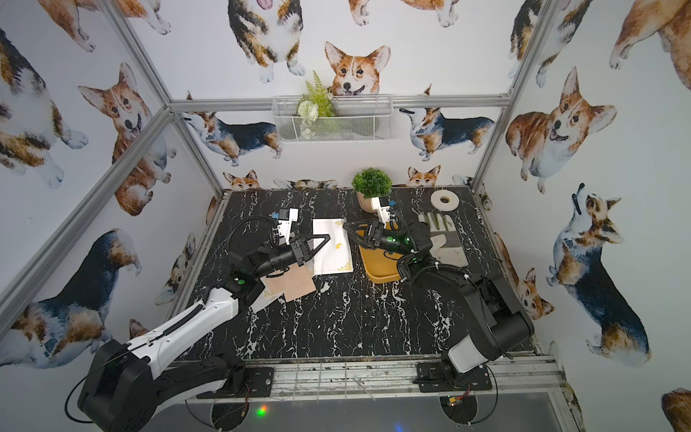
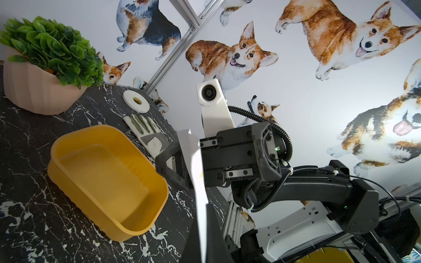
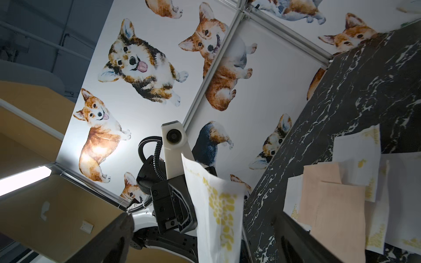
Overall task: Take out the stationery paper from the storage box
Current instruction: Pick up the stationery paper from the storage box.
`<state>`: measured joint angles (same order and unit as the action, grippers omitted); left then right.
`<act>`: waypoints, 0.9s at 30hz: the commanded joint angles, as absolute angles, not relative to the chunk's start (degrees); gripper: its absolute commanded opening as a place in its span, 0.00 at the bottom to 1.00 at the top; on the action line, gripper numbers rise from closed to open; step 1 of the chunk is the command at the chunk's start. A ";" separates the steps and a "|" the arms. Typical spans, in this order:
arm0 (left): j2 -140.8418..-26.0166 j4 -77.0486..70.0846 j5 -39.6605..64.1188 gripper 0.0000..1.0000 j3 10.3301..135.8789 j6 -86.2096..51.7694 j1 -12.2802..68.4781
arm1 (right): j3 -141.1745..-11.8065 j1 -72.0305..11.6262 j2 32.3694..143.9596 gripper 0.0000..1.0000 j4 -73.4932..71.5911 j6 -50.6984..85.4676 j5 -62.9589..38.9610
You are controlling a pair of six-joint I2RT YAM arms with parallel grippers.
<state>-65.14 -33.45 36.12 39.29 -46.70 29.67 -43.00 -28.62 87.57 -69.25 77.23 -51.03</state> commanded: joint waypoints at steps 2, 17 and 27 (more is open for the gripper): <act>-63.59 -32.93 35.52 0.00 39.35 -45.80 29.54 | -44.86 -31.85 87.52 1.00 -71.45 80.49 -52.11; -61.46 -29.68 34.67 0.00 38.97 -44.61 28.68 | -46.08 -33.95 87.09 0.00 -63.72 74.89 -50.03; -61.30 -27.52 34.35 0.00 39.02 -43.51 28.13 | -47.47 -33.93 82.09 0.00 -49.98 67.04 -48.55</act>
<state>-61.17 -27.81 34.28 38.96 -44.51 28.36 -46.78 -33.80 83.48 -55.27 69.52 -50.19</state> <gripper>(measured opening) 0.052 0.494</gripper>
